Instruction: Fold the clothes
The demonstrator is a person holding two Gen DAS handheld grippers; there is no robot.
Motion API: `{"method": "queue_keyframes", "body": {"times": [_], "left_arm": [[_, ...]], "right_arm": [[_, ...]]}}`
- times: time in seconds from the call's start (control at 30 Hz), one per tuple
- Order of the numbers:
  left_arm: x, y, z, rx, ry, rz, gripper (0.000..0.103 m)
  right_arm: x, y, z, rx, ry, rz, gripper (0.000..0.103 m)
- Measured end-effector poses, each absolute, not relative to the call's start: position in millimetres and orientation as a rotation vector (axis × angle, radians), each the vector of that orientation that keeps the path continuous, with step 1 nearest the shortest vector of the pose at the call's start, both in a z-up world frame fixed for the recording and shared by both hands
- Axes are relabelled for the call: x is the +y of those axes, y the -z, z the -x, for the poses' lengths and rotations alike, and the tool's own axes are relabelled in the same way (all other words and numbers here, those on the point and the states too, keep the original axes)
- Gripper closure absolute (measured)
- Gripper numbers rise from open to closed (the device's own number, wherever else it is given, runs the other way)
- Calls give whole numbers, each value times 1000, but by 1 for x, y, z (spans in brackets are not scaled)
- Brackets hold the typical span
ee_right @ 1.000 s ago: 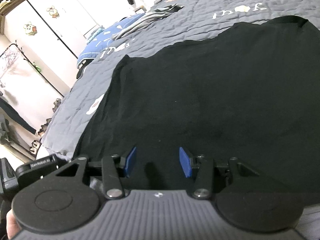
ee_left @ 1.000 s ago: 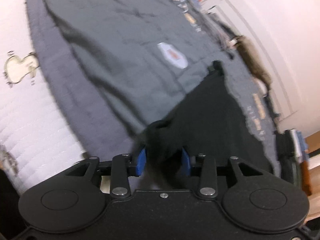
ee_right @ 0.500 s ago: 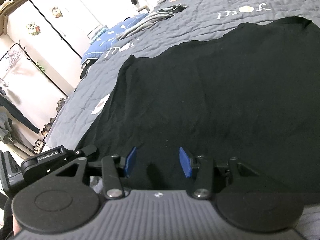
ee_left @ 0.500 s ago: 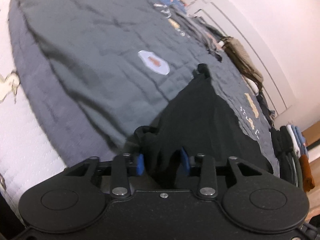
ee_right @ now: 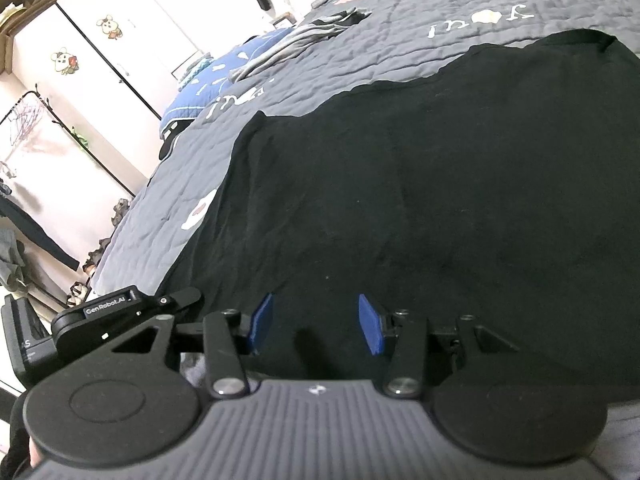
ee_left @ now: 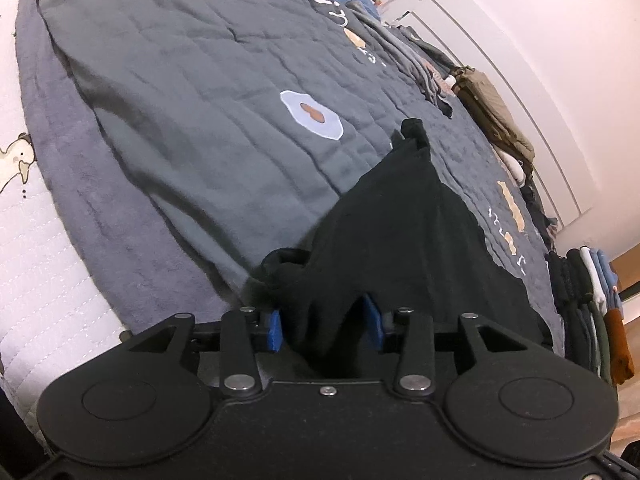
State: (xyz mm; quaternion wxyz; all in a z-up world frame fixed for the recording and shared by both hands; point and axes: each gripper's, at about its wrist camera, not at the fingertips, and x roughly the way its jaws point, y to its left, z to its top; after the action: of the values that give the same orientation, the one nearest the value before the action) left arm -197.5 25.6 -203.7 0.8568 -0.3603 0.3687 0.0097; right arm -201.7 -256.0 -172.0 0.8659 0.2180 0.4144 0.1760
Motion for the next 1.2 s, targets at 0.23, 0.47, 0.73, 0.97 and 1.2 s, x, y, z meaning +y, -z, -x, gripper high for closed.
{"method": "queue_keyframes", "body": {"times": [0.23, 0.47, 0.73, 0.97, 1.2], "left_arm": [[24, 197, 201, 747, -11, 724, 89], [15, 185, 204, 690, 28, 657, 93], [0, 176, 204, 647, 83, 619, 93], [-26, 167, 202, 615, 151, 529, 93], [-65, 155, 199, 573, 241, 412, 93]], "right_arm": [[-258, 169, 203, 858, -365, -459, 56], [-261, 165, 205, 853, -365, -466, 56], [-271, 161, 210, 852, -335, -479, 56], [-289, 157, 216, 834, -304, -511, 56], [-315, 155, 224, 811, -255, -557, 56]]}}
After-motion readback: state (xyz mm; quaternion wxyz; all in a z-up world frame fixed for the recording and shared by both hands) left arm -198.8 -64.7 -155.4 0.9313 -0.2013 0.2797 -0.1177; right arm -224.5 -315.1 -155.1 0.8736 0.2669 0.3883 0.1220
